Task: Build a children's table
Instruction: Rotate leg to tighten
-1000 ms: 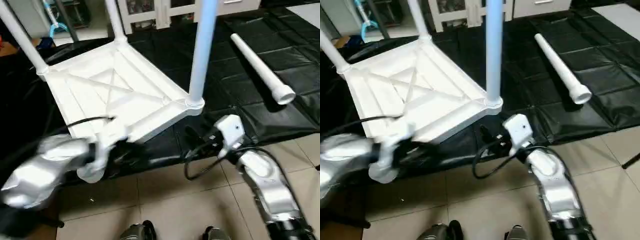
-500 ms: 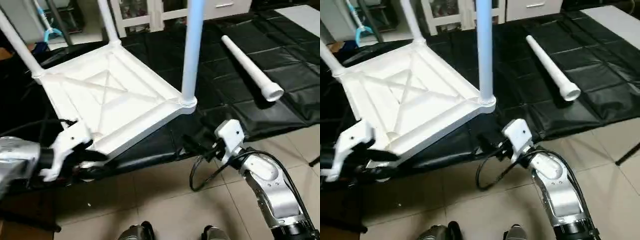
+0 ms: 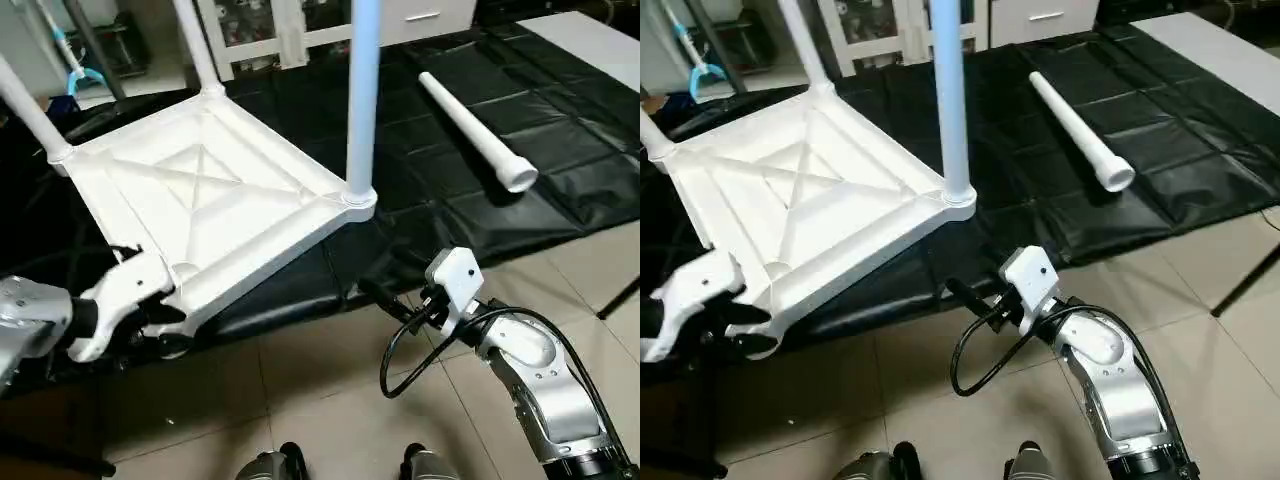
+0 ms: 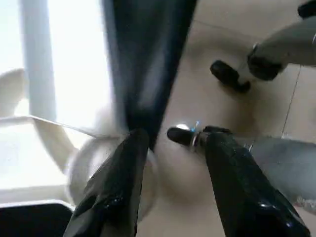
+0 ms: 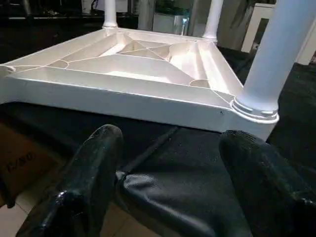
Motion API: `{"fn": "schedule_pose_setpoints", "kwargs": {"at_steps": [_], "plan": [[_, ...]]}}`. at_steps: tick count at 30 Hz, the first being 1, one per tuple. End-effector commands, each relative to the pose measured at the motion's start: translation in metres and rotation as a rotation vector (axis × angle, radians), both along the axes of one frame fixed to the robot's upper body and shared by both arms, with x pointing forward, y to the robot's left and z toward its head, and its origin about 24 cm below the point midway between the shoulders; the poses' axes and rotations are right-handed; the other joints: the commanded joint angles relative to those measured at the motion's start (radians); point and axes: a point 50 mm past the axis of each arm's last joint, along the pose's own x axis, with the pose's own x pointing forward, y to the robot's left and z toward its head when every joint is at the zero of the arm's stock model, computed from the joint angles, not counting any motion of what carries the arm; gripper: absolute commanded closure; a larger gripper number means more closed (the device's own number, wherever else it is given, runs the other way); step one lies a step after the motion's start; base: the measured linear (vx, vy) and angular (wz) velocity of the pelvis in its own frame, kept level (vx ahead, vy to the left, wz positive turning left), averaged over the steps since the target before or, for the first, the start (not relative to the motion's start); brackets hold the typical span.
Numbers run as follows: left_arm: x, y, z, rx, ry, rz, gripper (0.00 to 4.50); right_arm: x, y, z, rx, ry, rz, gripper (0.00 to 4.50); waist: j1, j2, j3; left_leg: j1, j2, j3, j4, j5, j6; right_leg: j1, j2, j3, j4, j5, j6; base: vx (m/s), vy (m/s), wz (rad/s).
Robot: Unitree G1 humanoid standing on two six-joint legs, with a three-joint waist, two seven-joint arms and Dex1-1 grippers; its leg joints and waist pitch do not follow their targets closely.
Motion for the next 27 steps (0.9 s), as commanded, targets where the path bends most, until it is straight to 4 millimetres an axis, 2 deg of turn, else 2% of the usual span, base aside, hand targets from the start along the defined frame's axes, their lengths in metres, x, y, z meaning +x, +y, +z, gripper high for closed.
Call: {"fn": "schedule_pose_setpoints", "kwargs": {"at_steps": [1,2,3,4,5,6,7,8,9,10,11,12,13,14,15,16,17,18,19,20,21,22,23,24,27], "plan": [[0.001,0.003,-0.002,0.044,0.006,0.001,2.32,-0.001,0.003,0.004,0.002,-0.021,0.024,1.06,0.002,0.013,-0.031,0.037,0.057,-0.014,-0.167,-0.907,-0.128,0.038,0.063,-0.062,-0.025,-0.575,-0.066,-0.063,-0.014,-0.1],[0.002,0.002,-0.004,0.045,0.005,-0.001,2.32,-0.001,0.003,0.004,0.001,-0.022,0.025,1.06,0.019,0.027,-0.03,-0.002,0.068,0.01,-0.216,-0.949,-0.138,0.079,0.082,-0.077,0.07,-0.48,-0.08,-0.133,-0.022,0.04],[0.003,0.001,-0.006,0.047,0.002,-0.003,2.32,0.0,0.002,0.005,0.0,-0.023,0.025,1.06,0.131,0.018,-0.044,-0.12,0.081,0.093,-0.254,-0.921,-0.152,0.156,0.079,-0.075,0.229,-0.328,-0.082,-0.134,-0.089,0.28],[0.004,0.0,-0.007,0.049,-0.002,-0.004,2.32,0.0,0.002,0.005,-0.001,-0.023,0.025,1.06,0.085,-0.043,-0.084,0.063,0.059,0.096,-0.07,-0.506,-0.163,0.028,0.011,0.029,0.104,-0.786,-0.01,-0.134,-0.089,0.28],[0.005,-0.001,-0.008,0.049,-0.006,-0.008,2.32,0.0,0.002,0.005,-0.001,-0.023,0.026,1.06,0.055,-0.084,-0.049,0.132,0.01,-0.023,0.15,-0.212,-0.096,-0.103,-0.086,0.067,-0.095,-1.1,0.001,0.078,-0.174,0.31],[0.006,-0.003,-0.009,0.046,-0.016,-0.006,2.32,0.0,0.002,0.005,0.0,-0.024,0.026,1.06,0.055,-0.044,-0.021,0.019,-0.023,-0.107,0.161,-0.022,-0.005,-0.004,-0.067,0.154,-0.115,-1.2,-0.014,0.144,-0.12,0.16],[0.012,-0.008,-0.011,0.047,-0.054,-0.004,2.32,0.0,0.003,0.005,-0.002,-0.026,0.027,1.06,0.085,-0.013,-0.015,0.033,-0.005,-0.148,0.125,-0.088,-0.041,0.028,-0.071,0.137,-0.077,-0.999,-0.055,0.144,-0.12,0.16],[0.012,-0.008,-0.011,0.047,-0.055,-0.003,2.32,0.0,0.003,0.005,-0.002,-0.026,0.027,1.06,0.089,-0.006,-0.033,0.075,0.018,-0.143,0.092,-0.146,-0.066,0.02,-0.038,0.116,-0.055,-0.838,-0.086,-0.063,-0.03,0.36],[0.015,-0.009,-0.012,0.054,-0.071,0.0,2.32,0.0,0.003,0.005,-0.003,-0.027,0.027,1.06,0.074,-0.007,-0.048,0.126,0.043,-0.106,0.03,-0.326,-0.093,-0.006,0.04,0.065,-0.014,-0.587,-0.16,-0.145,-0.021,0.44],[0.017,-0.011,-0.012,0.062,-0.085,-0.002,2.32,0.0,0.003,0.005,-0.005,-0.029,0.027,1.06,0.065,0.02,-0.058,0.109,0.064,-0.098,-0.002,-0.326,-0.105,0.015,0.044,0.051,0.02,-0.256,-0.224,-0.145,-0.021,0.44],[0.018,-0.012,-0.012,0.064,-0.097,-0.001,2.32,-0.001,0.002,0.005,-0.005,-0.03,0.026,1.06,0.061,0.027,-0.06,0.099,0.067,-0.098,-0.012,-0.315,-0.099,0.025,0.041,0.044,0.027,-0.154,-0.237,-0.082,0.013,0.15],[0.019,-0.013,-0.012,0.061,-0.1,0.0,2.32,-0.001,0.002,0.006,-0.005,-0.03,0.026,1.06,0.051,0.026,-0.048,0.076,0.071,-0.095,-0.031,-0.4,-0.097,0.039,0.032,0.039,0.025,-0.146,-0.243,-0.032,0.062,0.01],[0.02,-0.015,-0.01,0.055,-0.117,-0.011,2.32,-0.002,0.001,0.006,-0.005,-0.033,0.024,1.06,0.045,0.02,-0.039,0.073,0.062,-0.09,-0.034,-0.521,-0.108,0.037,0.019,0.045,0.012,-0.285,-0.236,-0.032,0.062,0.01],[0.02,-0.015,-0.01,0.054,-0.117,-0.012,2.32,-0.002,0.001,0.006,-0.005,-0.033,0.024,1.06,0.042,0.013,-0.039,0.076,0.056,-0.086,-0.032,-0.548,-0.111,0.036,0.012,0.048,0.003,-0.343,-0.232,-0.003,0.066,-0.01],[0.021,-0.017,-0.008,0.035,-0.138,-0.003,2.32,-0.002,0.0,0.006,-0.004,-0.036,0.022,1.06,0.035,0.007,-0.043,0.07,0.052,-0.084,-0.029,-0.52,-0.1,0.044,-0.002,0.053,-0.005,-0.383,-0.226,-0.006,0.05,-0.04],[0.021,-0.017,-0.008,0.032,-0.142,-0.001,2.32,-0.002,0.0,0.007,-0.003,-0.036,0.022,1.06,0.03,0.0,-0.047,0.05,0.05,-0.082,-0.029,-0.434,-0.077,0.058,-0.009,0.053,-0.004,-0.349,-0.221,-0.006,0.05,-0.04],[0.019,-0.018,-0.007,0.015,-0.143,-0.001,2.32,-0.003,0.0,0.007,0.001,-0.038,0.022,1.06,0.03,0.011,-0.051,0.049,0.052,-0.082,-0.028,-0.398,-0.068,0.057,-0.01,0.052,-0.002,-0.323,-0.221,0.0,0.0,0.0],[0.018,-0.019,-0.007,0.004,-0.142,-0.001,2.32,-0.003,0.0,0.007,0.005,-0.039,0.022,1.06,0.021,0.008,-0.053,0.045,0.053,-0.079,-0.026,-0.352,-0.05,0.055,-0.006,0.05,-0.001,-0.265,-0.231,0.0,0.0,0.0],[0.014,-0.019,-0.009,0.002,-0.126,-0.008,2.32,-0.004,0.0,0.007,0.008,-0.039,0.022,1.06,0.015,0.005,-0.056,0.039,0.051,-0.077,-0.021,-0.317,-0.033,0.059,-0.007,0.048,0.001,-0.22,-0.242,0.0,0.0,0.0],[0.011,-0.019,-0.011,-0.002,-0.112,-0.011,2.32,-0.005,-0.001,0.007,0.011,-0.038,0.023,1.06,0.012,-0.002,-0.059,0.035,0.052,-0.077,-0.02,-0.294,-0.022,0.064,-0.007,0.046,0.003,-0.194,-0.248,0.0,0.0,0.0],[0.011,-0.019,-0.011,-0.002,-0.112,-0.011,2.32,-0.005,-0.001,0.007,0.011,-0.038,0.023,1.06,0.005,0.002,-0.06,0.032,0.05,-0.076,-0.016,-0.258,0.0,0.064,-0.006,0.043,0.005,-0.156,-0.26,0.0,0.0,0.0],[0.007,-0.019,-0.015,-0.004,-0.101,-0.007,2.32,-0.005,0.0,0.006,0.012,-0.035,0.026,1.06,0.0,-0.004,-0.064,0.034,0.047,-0.072,-0.009,-0.239,0.019,0.062,-0.005,0.043,0.004,-0.131,-0.272,0.0,0.0,0.0],[0.007,-0.02,-0.018,-0.003,-0.1,-0.003,2.32,-0.005,0.001,0.006,0.013,-0.033,0.031,1.06,-0.001,0.0,-0.067,0.032,0.048,-0.072,-0.005,-0.213,0.029,0.065,-0.007,0.042,0.008,-0.101,-0.279,0.0,0.0,0.0],[0.008,-0.02,-0.02,0.002,-0.104,0.002,2.32,-0.005,0.002,0.006,0.014,-0.033,0.036,1.06,-0.004,-0.002,-0.067,0.028,0.047,-0.07,-0.001,-0.171,0.051,0.066,-0.006,0.039,0.01,-0.055,-0.287,0.0,0.0,0.0],[0.016,-0.019,-0.027,0.029,-0.157,0.038,2.32,-0.005,0.004,0.006,0.015,-0.034,0.045,1.06,0.0,0.006,-0.07,0.032,0.05,-0.065,0.009,-0.125,0.087,0.062,-0.004,0.031,0.016,0.027,-0.306,0.0,0.0,0.0]]}}
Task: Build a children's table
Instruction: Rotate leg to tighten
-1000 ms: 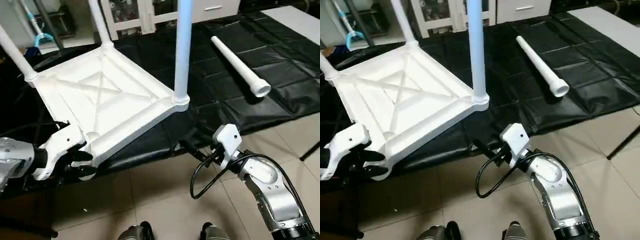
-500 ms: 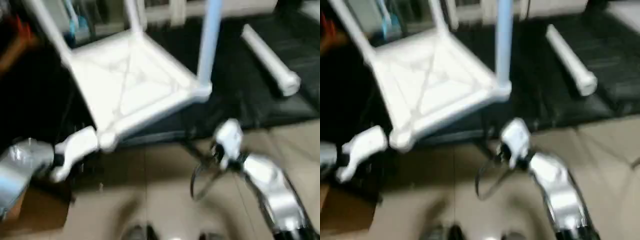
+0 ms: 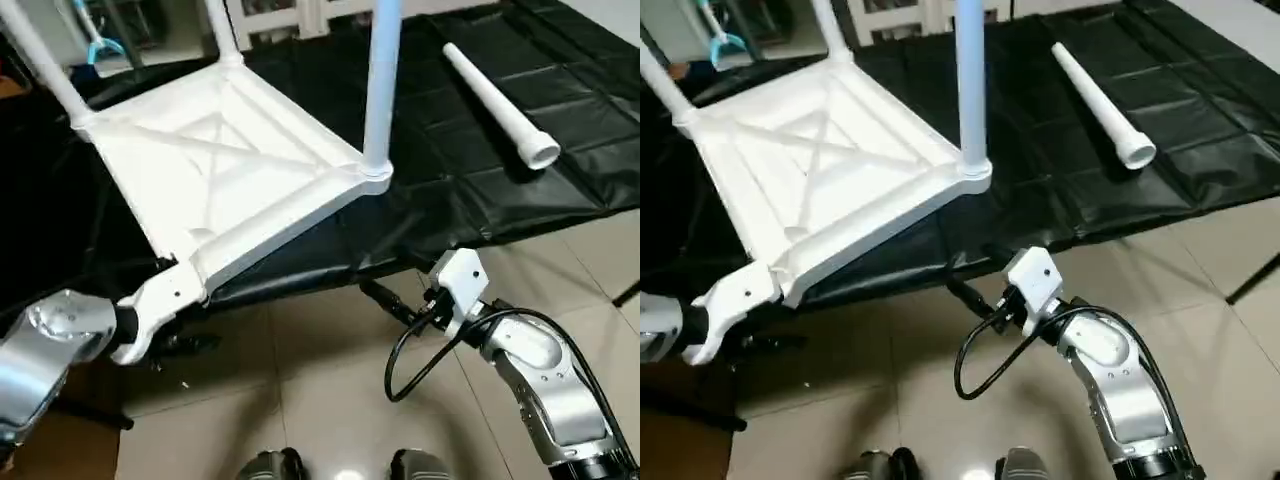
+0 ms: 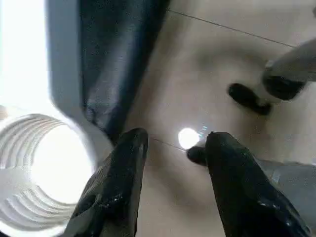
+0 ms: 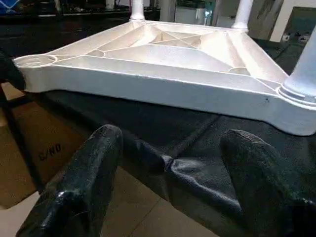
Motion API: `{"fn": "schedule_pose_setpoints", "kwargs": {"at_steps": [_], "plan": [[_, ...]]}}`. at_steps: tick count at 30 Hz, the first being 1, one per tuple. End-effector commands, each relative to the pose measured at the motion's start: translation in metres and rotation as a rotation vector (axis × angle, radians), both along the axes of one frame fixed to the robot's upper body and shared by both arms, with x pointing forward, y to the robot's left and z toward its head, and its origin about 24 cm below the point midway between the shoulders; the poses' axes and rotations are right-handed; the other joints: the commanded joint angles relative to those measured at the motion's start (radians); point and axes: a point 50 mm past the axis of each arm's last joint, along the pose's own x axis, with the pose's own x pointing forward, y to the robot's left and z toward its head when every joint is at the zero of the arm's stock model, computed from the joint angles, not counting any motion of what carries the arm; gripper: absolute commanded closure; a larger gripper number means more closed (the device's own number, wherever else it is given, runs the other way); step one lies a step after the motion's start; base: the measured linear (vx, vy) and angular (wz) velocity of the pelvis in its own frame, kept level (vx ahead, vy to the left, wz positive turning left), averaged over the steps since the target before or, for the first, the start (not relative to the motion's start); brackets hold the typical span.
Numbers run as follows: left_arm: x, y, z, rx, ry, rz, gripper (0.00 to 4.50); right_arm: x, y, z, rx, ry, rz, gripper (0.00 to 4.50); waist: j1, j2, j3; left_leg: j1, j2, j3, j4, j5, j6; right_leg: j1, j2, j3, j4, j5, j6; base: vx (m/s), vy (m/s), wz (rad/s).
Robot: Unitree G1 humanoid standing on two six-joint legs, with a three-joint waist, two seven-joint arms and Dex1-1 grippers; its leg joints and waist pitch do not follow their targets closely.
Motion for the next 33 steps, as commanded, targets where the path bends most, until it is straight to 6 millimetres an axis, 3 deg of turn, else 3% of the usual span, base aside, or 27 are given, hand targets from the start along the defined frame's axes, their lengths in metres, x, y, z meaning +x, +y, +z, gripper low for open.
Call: {"fn": "schedule_pose_setpoints", "kwargs": {"at_steps": [1,5,7,12,15,16,18,19,21,23,25,27,30,33], "plan": [[0.003,0.005,-0.004,0.034,-0.019,0.029,2.32,-0.002,0.005,0.004,0.013,-0.019,0.028,1.06,0.001,0.001,-0.085,0.025,0.042,-0.017,-0.054,-0.09,0.131,0.042,-0.062,0.023,-0.056,0.047,-0.255,0.0,0.0,0.0],[0.011,0.009,-0.011,0.105,-0.043,0.035,2.32,-0.002,0.006,0.005,0.012,-0.023,0.033,1.06,0.004,0.004,-0.076,0.031,0.048,-0.016,-0.062,-0.176,0.1,0.039,-0.063,0.021,-0.064,-0.064,-0.249,0.0,0.0,0.0],[0.013,0.007,-0.009,0.1,-0.053,0.03,2.32,-0.003,0.006,0.005,0.012,-0.025,0.033,1.06,0.003,0.004,-0.074,0.03,0.049,-0.018,-0.068,-0.219,0.066,0.041,-0.066,0.022,-0.066,-0.134,-0.238,0.0,0.0,0.0],[0.027,-0.003,-0.002,0.074,-0.157,0.002,2.32,-0.003,0.006,0.005,0.014,-0.027,0.028,1.06,0.007,0.006,-0.073,0.041,0.05,-0.015,-0.071,-0.282,0.034,0.029,-0.065,0.026,-0.076,-0.199,-0.226,0.0,0.0,0.0],[0.042,-0.012,0.004,0.029,-0.268,-0.003,2.32,-0.003,0.006,0.005,0.014,-0.027,0.028,1.06,0.016,0.005,-0.077,0.042,0.051,-0.014,-0.071,-0.291,0.023,0.03,-0.069,0.028,-0.077,-0.217,-0.216,0.0,0.0,0.0],[0.047,-0.017,0.007,0.006,-0.298,-0.003,2.32,-0.002,0.006,0.005,0.013,-0.027,0.028,1.06,0.018,0.005,-0.077,0.035,0.051,-0.016,-0.072,-0.281,0.023,0.033,-0.069,0.026,-0.075,-0.205,-0.213,0.0,0.0,0.0],[0.053,-0.033,0.018,-0.114,-0.351,-0.015,2.32,-0.002,0.006,0.005,0.012,-0.029,0.03,1.06,0.025,0.003,-0.08,0.04,0.053,-0.014,-0.07,-0.279,0.02,0.03,-0.07,0.027,-0.074,-0.196,-0.216,0.0,0.0,0.0],[0.056,-0.046,0.033,-0.235,-0.408,-0.019,2.32,-0.003,0.006,0.006,0.012,-0.031,0.029,1.06,0.027,0.0,-0.08,0.034,0.052,-0.015,-0.07,-0.271,0.021,0.033,-0.071,0.026,-0.071,-0.182,-0.221,0.0,0.0,0.0],[0.059,-0.047,0.047,-0.307,-0.489,0.032,2.32,-0.002,0.006,0.005,0.013,-0.032,0.025,1.06,0.025,-0.002,-0.082,0.025,0.051,-0.015,-0.069,-0.243,0.031,0.041,-0.072,0.023,-0.068,-0.149,-0.229,0.0,0.0,0.0],[0.063,-0.04,0.054,-0.319,-0.553,0.09,2.32,-0.002,0.006,0.005,0.012,-0.032,0.022,1.06,0.023,-0.004,-0.084,0.023,0.048,-0.014,-0.063,-0.226,0.05,0.041,-0.071,0.022,-0.066,-0.125,-0.23,0.0,0.0,0.0],[0.064,-0.032,0.056,-0.294,-0.581,0.132,2.32,-0.003,0.006,0.005,0.013,-0.031,0.024,1.06,0.013,-0.007,-0.087,0.011,0.042,-0.017,-0.058,-0.172,0.077,0.051,-0.071,0.018,-0.06,-0.083,-0.22,0.0,0.0,0.0],[0.06,-0.016,0.059,-0.262,-0.58,0.201,2.32,-0.004,0.007,0.004,0.01,-0.03,0.031,1.06,0.006,-0.004,-0.09,0.014,0.044,-0.017,-0.054,-0.149,0.093,0.049,-0.07,0.018,-0.057,-0.057,-0.225,0.0,0.0,0.0],[0.056,0.021,0.064,-0.184,-0.613,0.444,2.32,-0.004,0.008,0.004,0.012,-0.028,0.033,1.06,-0.003,0.0,-0.091,0.015,0.043,-0.018,-0.048,-0.112,0.116,0.048,-0.065,0.013,-0.052,0.0,-0.244,0.0,0.0,0.0],[0.053,0.043,0.063,-0.119,-0.646,0.596,2.32,-0.004,0.008,0.004,0.014,-0.026,0.033,1.06,-0.002,0.002,-0.088,0.018,0.044,-0.017,-0.047,-0.121,0.123,0.043,-0.062,0.013,-0.056,-0.011,-0.249,0.0,0.0,0.0]]}}
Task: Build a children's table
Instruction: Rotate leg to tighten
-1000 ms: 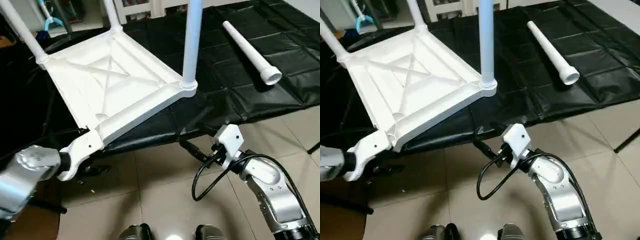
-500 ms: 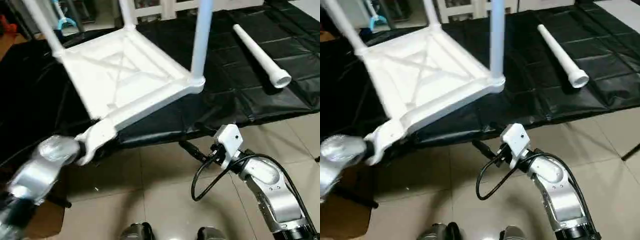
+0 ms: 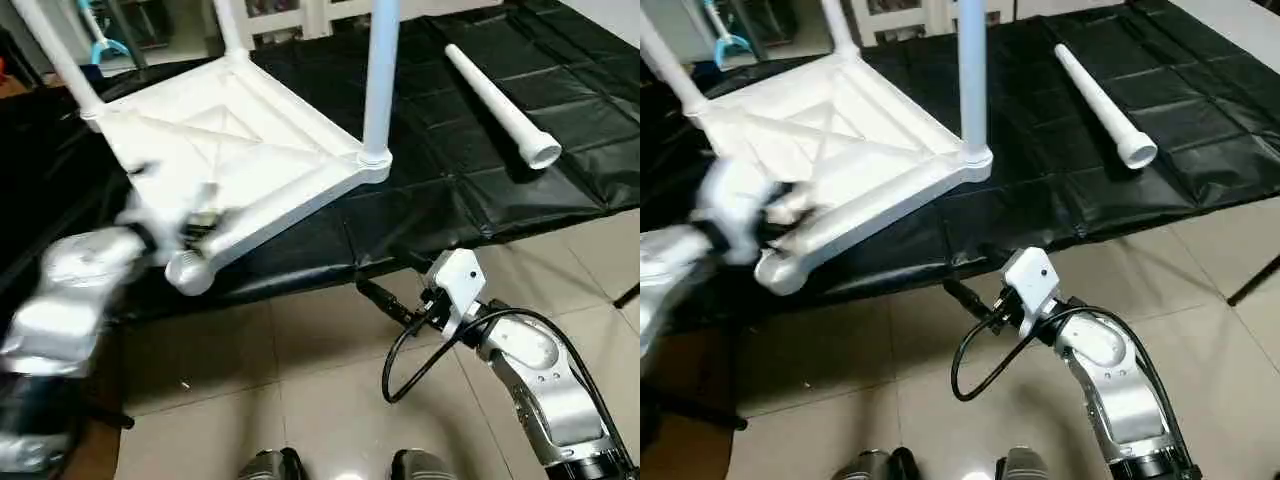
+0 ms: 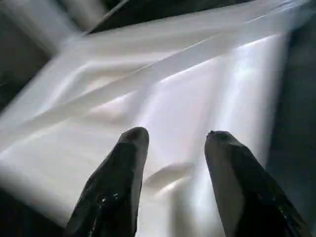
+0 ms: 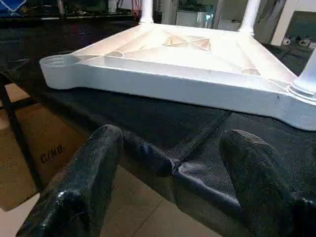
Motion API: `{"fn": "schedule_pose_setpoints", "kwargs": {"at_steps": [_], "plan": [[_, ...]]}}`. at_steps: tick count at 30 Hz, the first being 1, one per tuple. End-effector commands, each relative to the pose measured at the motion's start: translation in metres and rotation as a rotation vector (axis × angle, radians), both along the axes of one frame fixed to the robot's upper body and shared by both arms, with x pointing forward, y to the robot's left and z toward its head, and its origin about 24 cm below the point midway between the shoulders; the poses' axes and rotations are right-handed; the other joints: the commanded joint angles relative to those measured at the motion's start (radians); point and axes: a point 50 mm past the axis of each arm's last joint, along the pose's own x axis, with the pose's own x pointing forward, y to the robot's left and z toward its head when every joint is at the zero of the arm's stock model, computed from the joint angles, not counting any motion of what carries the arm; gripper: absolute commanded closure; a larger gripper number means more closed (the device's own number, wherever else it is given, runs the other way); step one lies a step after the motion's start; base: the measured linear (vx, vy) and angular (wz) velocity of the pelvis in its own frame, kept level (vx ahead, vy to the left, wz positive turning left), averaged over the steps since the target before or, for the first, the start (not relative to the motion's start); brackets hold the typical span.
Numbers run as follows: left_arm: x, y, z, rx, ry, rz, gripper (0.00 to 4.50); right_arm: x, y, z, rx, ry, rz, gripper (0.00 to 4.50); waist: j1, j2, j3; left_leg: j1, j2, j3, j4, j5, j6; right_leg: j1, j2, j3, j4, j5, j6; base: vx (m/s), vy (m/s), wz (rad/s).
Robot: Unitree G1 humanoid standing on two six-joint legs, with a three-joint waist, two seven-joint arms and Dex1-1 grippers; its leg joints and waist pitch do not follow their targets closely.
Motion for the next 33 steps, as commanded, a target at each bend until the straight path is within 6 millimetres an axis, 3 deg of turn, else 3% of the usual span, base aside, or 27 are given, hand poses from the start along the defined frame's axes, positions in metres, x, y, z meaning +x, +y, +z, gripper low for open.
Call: {"fn": "schedule_pose_setpoints", "kwargs": {"at_steps": [1,4,7,12,17,23,24,32,33], "plan": [[-0.006,0.029,-0.002,0.004,-0.007,0.196,2.32,-0.003,0.008,0.003,0.011,-0.02,0.032,1.06,0.002,-0.004,-0.084,0.025,0.037,-0.022,-0.058,-0.153,0.111,0.043,-0.06,0.018,-0.061,-0.056,-0.247,0.0,0.0,0.0],[-0.016,0.042,-0.015,0.021,0.04,0.287,2.32,-0.004,0.012,0.002,0.013,-0.018,0.045,1.06,0.006,0.002,-0.083,0.03,0.041,-0.024,-0.064,-0.192,0.091,0.038,-0.061,0.019,-0.064,-0.1,-0.235,0.0,0.0,0.0],[-0.031,0.033,-0.033,-0.017,0.158,0.242,2.32,-0.005,0.012,0.001,0.012,-0.017,0.047,1.06,0.007,-0.001,-0.081,0.032,0.045,-0.023,-0.07,-0.222,0.077,0.033,-0.063,0.022,-0.067,-0.123,-0.236,0.0,0.0,0.0],[-0.039,0.014,-0.061,-0.052,0.311,0.157,2.32,-0.004,0.013,0.001,0.012,-0.017,0.049,1.06,0.021,0.002,-0.076,0.037,0.046,-0.023,-0.076,-0.277,0.054,0.026,-0.064,0.027,-0.075,-0.182,-0.22,0.0,0.0,0.0],[-0.032,-0.009,-0.075,-0.088,0.356,0.098,2.32,-0.003,0.013,0.003,0.012,-0.023,0.048,1.06,0.026,0.001,-0.079,0.033,0.042,-0.023,-0.076,-0.274,0.041,0.03,-0.064,0.027,-0.074,-0.173,-0.203,0.0,0.0,0.0],[-0.01,-0.045,-0.081,-0.109,0.359,-0.004,2.32,-0.004,0.011,0.003,0.007,-0.032,0.031,1.06,0.032,0.01,-0.081,0.039,0.04,-0.021,-0.073,-0.292,0.037,0.025,-0.063,0.028,-0.084,-0.202,-0.189,0.0,0.0,0.0],[-0.004,-0.055,-0.08,-0.116,0.348,-0.024,2.32,-0.005,0.01,0.003,0.005,-0.037,0.026,1.06,0.033,0.014,-0.084,0.033,0.04,-0.023,-0.073,-0.279,0.038,0.032,-0.067,0.028,-0.079,-0.192,-0.189,0.0,0.0,0.0],[0.021,-0.082,-0.068,-0.13,0.196,-0.061,2.32,-0.006,0.01,0.003,0.009,-0.039,0.009,1.06,0.026,0.009,-0.1,0.019,0.035,-0.024,-0.06,-0.185,0.088,0.045,-0.068,0.022,-0.075,-0.1,-0.197,0.0,0.0,0.0],[0.023,-0.087,-0.066,-0.127,0.176,-0.077,2.32,-0.007,0.01,0.002,0.008,-0.039,0.011,1.06,0.028,0.014,-0.105,0.019,0.037,-0.025,-0.056,-0.154,0.1,0.044,-0.068,0.021,-0.069,-0.061,-0.204,0.0,0.0,0.0]]}}
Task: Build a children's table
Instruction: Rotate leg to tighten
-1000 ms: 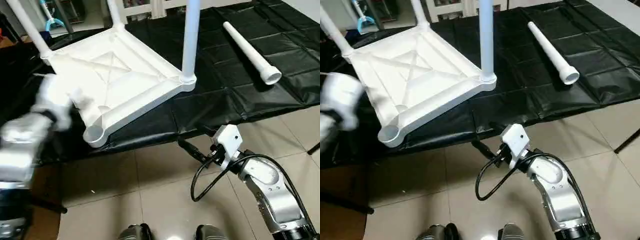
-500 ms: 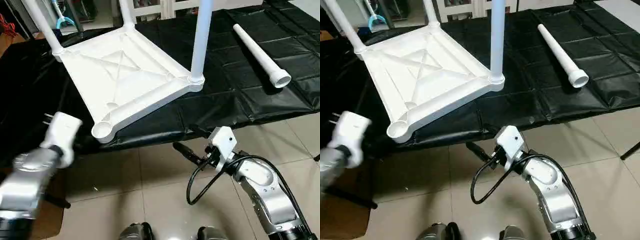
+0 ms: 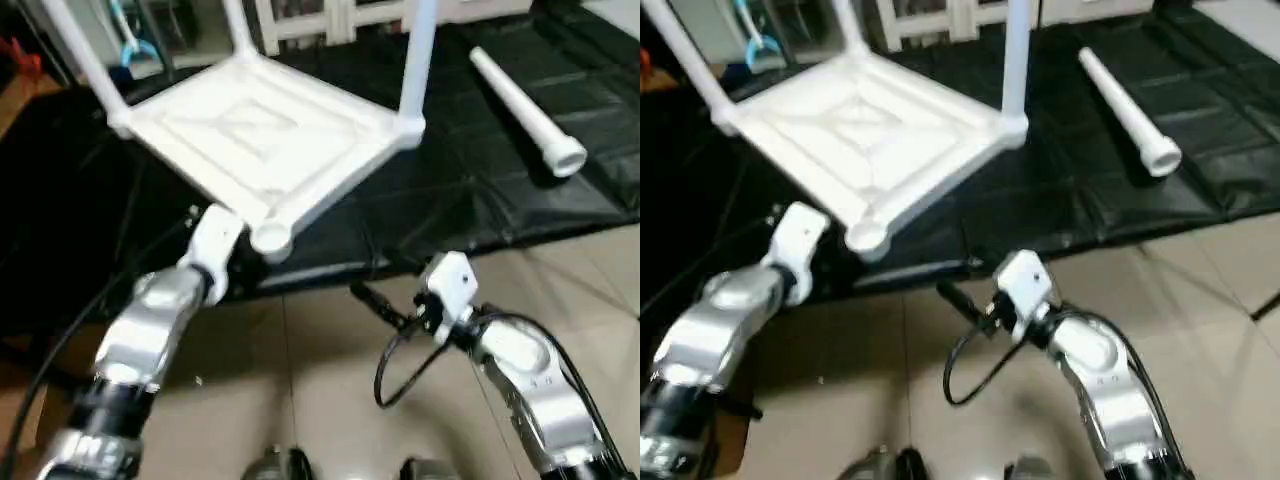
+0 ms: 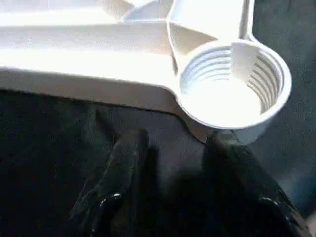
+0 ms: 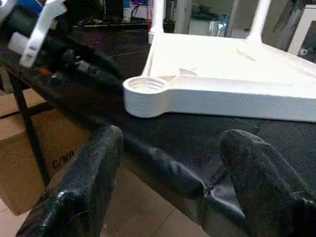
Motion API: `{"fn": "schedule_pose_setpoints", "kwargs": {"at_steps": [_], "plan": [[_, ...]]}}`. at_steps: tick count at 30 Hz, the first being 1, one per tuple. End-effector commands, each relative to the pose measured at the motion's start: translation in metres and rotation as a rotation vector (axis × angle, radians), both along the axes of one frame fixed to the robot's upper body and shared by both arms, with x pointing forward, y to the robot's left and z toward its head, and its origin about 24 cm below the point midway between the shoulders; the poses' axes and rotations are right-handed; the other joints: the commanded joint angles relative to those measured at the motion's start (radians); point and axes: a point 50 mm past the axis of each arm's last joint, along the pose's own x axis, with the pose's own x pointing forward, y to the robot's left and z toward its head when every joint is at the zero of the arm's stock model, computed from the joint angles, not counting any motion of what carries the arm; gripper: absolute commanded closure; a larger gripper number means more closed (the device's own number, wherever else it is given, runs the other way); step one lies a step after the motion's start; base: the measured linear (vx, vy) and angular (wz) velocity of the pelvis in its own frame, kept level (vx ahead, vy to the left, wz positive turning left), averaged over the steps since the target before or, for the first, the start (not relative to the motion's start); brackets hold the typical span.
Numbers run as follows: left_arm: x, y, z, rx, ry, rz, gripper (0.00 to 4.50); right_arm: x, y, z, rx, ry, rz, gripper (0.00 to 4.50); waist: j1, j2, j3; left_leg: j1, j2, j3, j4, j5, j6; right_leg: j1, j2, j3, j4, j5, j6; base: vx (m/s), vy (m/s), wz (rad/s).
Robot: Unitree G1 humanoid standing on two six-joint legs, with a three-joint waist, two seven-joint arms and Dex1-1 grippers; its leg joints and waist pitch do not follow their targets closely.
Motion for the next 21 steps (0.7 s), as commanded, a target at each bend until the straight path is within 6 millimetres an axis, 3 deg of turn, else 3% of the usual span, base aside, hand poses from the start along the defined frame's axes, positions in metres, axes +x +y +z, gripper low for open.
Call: {"fn": "schedule_pose_setpoints", "kwargs": {"at_steps": [1,4,5,7,11,12,14,16,17,18,21], "plan": [[0.006,-0.004,0.009,0.013,-0.08,-0.012,2.32,-0.002,0.004,0.006,0.004,-0.038,0.014,1.06,-0.003,-0.005,-0.097,0.025,0.042,-0.028,-0.055,-0.123,0.117,0.042,-0.062,0.018,-0.062,-0.011,-0.215,0.0,0.0,0.0],[0.006,-0.008,0.013,-0.003,-0.12,-0.037,2.32,-0.002,0.004,0.006,0.003,-0.039,0.013,1.06,-0.003,-0.004,-0.095,0.023,0.043,-0.029,-0.056,-0.139,0.128,0.042,-0.062,0.015,-0.06,-0.002,-0.222,0.0,0.0,0.0],[0.006,-0.008,0.015,-0.012,-0.135,-0.045,2.32,-0.003,0.004,0.007,0.002,-0.039,0.013,1.06,-0.002,0.001,-0.093,0.025,0.044,-0.029,-0.057,-0.153,0.126,0.041,-0.063,0.015,-0.061,-0.012,-0.225,0.0,0.0,0.0],[0.0,-0.006,0.02,-0.054,-0.175,-0.074,2.32,-0.003,0.002,0.007,0.001,-0.04,0.008,1.06,-0.003,-0.005,-0.092,0.025,0.045,-0.028,-0.059,-0.177,0.12,0.042,-0.064,0.016,-0.063,-0.034,-0.224,0.0,0.0,0.0],[-0.022,0.001,0.02,-0.157,-0.159,-0.198,2.32,-0.003,0.0,0.006,-0.002,-0.038,0.001,1.06,-0.007,-0.004,-0.086,0.024,0.048,-0.027,-0.066,-0.213,0.108,0.038,-0.067,0.017,-0.066,-0.102,-0.224,0.0,0.0,0.0],[-0.03,0.0,0.02,-0.221,-0.14,-0.262,2.32,-0.004,0.0,0.005,-0.003,-0.037,0.002,1.06,-0.006,-0.006,-0.084,0.03,0.046,-0.023,-0.067,-0.238,0.101,0.033,-0.064,0.018,-0.071,-0.138,-0.219,0.0,0.0,0.0],[-0.053,-0.009,0.017,-0.326,-0.062,-0.451,2.32,-0.004,0.0,0.005,-0.005,-0.034,0.007,1.06,-0.003,-0.009,-0.082,0.028,0.05,-0.025,-0.073,-0.246,0.088,0.033,-0.069,0.021,-0.07,-0.177,-0.219,0.0,0.0,0.0],[-0.061,-0.016,0.009,-0.313,-0.013,-0.525,2.32,-0.003,0.001,0.004,-0.005,-0.032,0.013,1.06,-0.005,-0.005,-0.078,0.034,0.05,-0.023,-0.078,-0.292,0.075,0.023,-0.062,0.022,-0.074,-0.229,-0.2,0.0,0.0,0.0],[-0.061,-0.019,0.004,-0.289,0.008,-0.54,2.32,-0.003,0.002,0.005,-0.004,-0.032,0.017,1.06,-0.004,-0.014,-0.076,0.037,0.05,-0.021,-0.079,-0.305,0.072,0.02,-0.059,0.022,-0.079,-0.245,-0.193,0.0,0.0,0.0],[-0.061,-0.022,-0.002,-0.261,0.024,-0.547,2.32,-0.003,0.002,0.005,-0.003,-0.032,0.022,1.06,0.0,-0.009,-0.075,0.046,0.05,-0.018,-0.078,-0.326,0.061,0.013,-0.061,0.026,-0.082,-0.27,-0.182,0.0,0.0,0.0],[-0.05,-0.025,-0.015,-0.197,0.027,-0.502,2.32,-0.002,0.004,0.006,-0.001,-0.033,0.032,1.06,-0.004,-0.012,-0.074,0.038,0.046,-0.019,-0.082,-0.336,0.039,0.021,-0.063,0.026,-0.086,-0.313,-0.145,0.0,0.0,0.0]]}}
